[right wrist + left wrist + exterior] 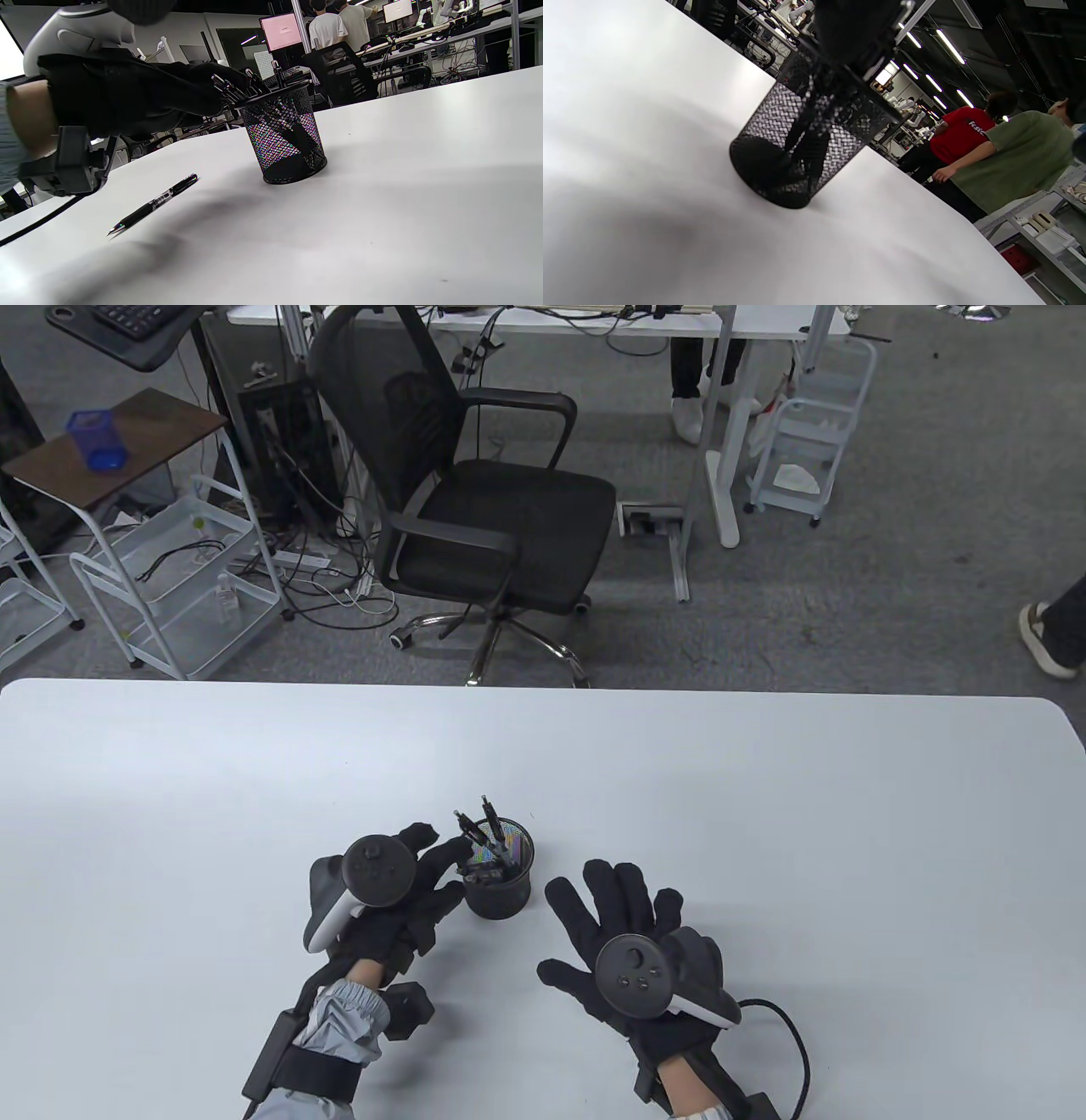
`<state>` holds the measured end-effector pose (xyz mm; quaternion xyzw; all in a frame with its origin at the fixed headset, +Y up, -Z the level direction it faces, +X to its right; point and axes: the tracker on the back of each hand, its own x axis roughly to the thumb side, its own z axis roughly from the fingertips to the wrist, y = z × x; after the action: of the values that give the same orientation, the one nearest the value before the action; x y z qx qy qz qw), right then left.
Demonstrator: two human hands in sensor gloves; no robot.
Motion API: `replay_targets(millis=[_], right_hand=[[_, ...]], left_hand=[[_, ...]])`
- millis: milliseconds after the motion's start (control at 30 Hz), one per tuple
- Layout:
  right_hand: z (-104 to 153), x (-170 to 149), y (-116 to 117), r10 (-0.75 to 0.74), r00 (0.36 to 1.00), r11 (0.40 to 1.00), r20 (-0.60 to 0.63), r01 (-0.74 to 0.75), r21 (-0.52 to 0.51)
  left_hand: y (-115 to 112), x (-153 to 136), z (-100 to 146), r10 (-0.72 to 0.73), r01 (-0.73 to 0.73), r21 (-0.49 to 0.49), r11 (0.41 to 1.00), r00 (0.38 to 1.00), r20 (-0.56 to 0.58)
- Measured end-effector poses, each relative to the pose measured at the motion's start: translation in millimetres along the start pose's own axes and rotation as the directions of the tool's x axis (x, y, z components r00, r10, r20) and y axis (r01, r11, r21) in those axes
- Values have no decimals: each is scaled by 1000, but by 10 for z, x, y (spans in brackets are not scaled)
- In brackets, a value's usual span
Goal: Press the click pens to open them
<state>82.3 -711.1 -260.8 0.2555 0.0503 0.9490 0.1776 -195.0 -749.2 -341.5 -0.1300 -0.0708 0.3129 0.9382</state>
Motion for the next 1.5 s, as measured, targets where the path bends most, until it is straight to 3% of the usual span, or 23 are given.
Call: replay_targets(millis=[1033, 1500], right_hand=[[-1, -6, -2, 3, 1000, 1000, -6, -3, 6], [1, -8, -9, 0, 1000, 1000, -5, 0, 2]], left_hand=[[-32, -13, -31, 3, -4, 19, 1000, 1000, 15], [28, 41, 5, 35, -40, 80, 996, 997, 66]])
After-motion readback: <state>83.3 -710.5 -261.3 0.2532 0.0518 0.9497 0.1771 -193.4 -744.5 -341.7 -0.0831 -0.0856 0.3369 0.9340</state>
